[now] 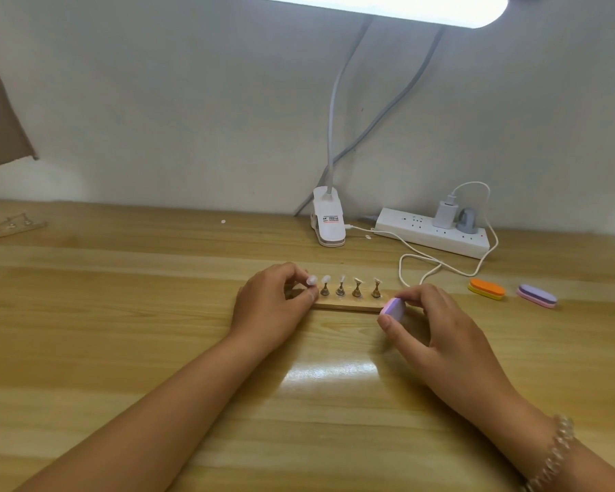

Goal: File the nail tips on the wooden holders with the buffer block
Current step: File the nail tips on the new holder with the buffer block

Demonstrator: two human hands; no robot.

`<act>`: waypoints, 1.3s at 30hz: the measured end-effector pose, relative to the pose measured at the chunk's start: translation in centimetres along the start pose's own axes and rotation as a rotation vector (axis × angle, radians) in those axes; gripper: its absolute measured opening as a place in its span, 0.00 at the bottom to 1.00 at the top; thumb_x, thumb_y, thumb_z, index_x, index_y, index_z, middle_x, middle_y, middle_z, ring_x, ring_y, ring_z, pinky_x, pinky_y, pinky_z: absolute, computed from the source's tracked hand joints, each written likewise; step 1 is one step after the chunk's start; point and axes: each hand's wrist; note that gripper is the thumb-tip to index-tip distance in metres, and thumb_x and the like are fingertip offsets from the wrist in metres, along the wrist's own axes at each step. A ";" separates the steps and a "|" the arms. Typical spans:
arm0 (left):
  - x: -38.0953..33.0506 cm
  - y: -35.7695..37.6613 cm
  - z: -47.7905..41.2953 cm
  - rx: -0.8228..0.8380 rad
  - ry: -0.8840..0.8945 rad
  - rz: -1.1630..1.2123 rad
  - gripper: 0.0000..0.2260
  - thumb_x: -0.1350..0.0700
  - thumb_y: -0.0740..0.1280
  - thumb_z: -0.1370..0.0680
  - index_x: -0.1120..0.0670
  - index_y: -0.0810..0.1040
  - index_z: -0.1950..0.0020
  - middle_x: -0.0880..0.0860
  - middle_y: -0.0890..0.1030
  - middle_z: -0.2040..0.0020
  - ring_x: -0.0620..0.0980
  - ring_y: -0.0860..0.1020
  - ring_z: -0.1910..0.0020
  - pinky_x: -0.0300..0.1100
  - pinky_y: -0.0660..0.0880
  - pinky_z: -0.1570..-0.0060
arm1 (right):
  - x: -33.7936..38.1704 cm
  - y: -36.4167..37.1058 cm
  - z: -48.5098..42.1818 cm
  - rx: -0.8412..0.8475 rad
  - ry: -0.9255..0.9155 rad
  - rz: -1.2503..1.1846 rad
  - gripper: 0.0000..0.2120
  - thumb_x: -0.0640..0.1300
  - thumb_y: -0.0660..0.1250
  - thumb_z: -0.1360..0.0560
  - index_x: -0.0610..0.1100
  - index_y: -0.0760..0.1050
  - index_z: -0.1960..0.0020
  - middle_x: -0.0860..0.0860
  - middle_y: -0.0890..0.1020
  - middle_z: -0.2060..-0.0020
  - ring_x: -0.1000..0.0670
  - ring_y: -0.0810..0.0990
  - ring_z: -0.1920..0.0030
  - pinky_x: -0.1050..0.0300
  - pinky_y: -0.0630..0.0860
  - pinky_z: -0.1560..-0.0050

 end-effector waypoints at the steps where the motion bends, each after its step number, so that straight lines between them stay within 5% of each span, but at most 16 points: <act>1: 0.0 0.0 0.0 0.012 0.000 -0.029 0.03 0.51 0.72 0.24 0.49 0.82 0.53 0.43 0.83 0.48 0.46 0.79 0.45 0.48 0.74 0.41 | 0.0 0.0 0.1 0.013 0.003 0.002 0.12 0.57 0.66 0.25 0.54 0.72 0.45 0.61 0.76 0.50 0.59 0.75 0.47 0.58 0.72 0.48; 17: -0.2 0.0 0.1 0.007 0.007 -0.088 0.08 0.49 0.72 0.24 0.47 0.74 0.58 0.45 0.81 0.51 0.48 0.78 0.49 0.51 0.74 0.43 | 0.2 0.0 0.1 0.088 -0.003 -0.039 0.11 0.57 0.68 0.27 0.55 0.73 0.46 0.64 0.79 0.51 0.60 0.76 0.46 0.57 0.73 0.45; 23: -0.5 0.5 0.4 -0.006 0.195 -0.314 0.18 0.40 0.69 0.26 0.41 0.73 0.38 0.42 0.72 0.39 0.45 0.68 0.38 0.41 0.61 0.42 | 0.1 0.1 0.1 0.098 -0.046 0.019 0.14 0.59 0.67 0.28 0.56 0.73 0.45 0.64 0.78 0.51 0.60 0.75 0.48 0.65 0.69 0.49; 26: -0.7 0.9 0.6 -0.001 0.313 -0.428 0.18 0.41 0.65 0.23 0.39 0.72 0.33 0.44 0.66 0.28 0.47 0.62 0.30 0.44 0.54 0.35 | 0.2 0.3 0.2 0.100 -0.077 0.050 0.15 0.61 0.66 0.29 0.56 0.73 0.46 0.66 0.77 0.52 0.61 0.74 0.49 0.69 0.66 0.50; 30: -0.8 1.0 0.7 -0.061 0.361 -0.463 0.12 0.46 0.65 0.21 0.40 0.77 0.38 0.47 0.66 0.26 0.50 0.62 0.28 0.47 0.51 0.31 | 0.3 0.4 0.3 0.096 -0.128 0.101 0.16 0.62 0.64 0.29 0.56 0.72 0.45 0.67 0.75 0.52 0.62 0.72 0.49 0.65 0.65 0.49; 35: -1.5 1.4 1.0 -0.142 0.473 -0.511 0.04 0.54 0.73 0.26 0.48 0.81 0.52 0.51 0.77 0.34 0.55 0.73 0.35 0.51 0.57 0.34 | 0.4 0.5 0.3 0.084 -0.135 0.113 0.16 0.62 0.65 0.29 0.55 0.73 0.46 0.64 0.77 0.51 0.61 0.73 0.49 0.64 0.66 0.50; 39: -1.9 1.3 1.3 -0.186 0.548 -0.502 0.02 0.56 0.71 0.25 0.50 0.80 0.54 0.50 0.80 0.39 0.52 0.76 0.40 0.50 0.61 0.37 | 0.4 0.6 0.4 0.079 -0.145 0.120 0.16 0.62 0.64 0.28 0.54 0.73 0.46 0.62 0.78 0.50 0.60 0.73 0.49 0.64 0.65 0.50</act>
Point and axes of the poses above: each hand's wrist, its own z-axis away from the middle knuckle, its own y-axis out of the palm, x = y × z
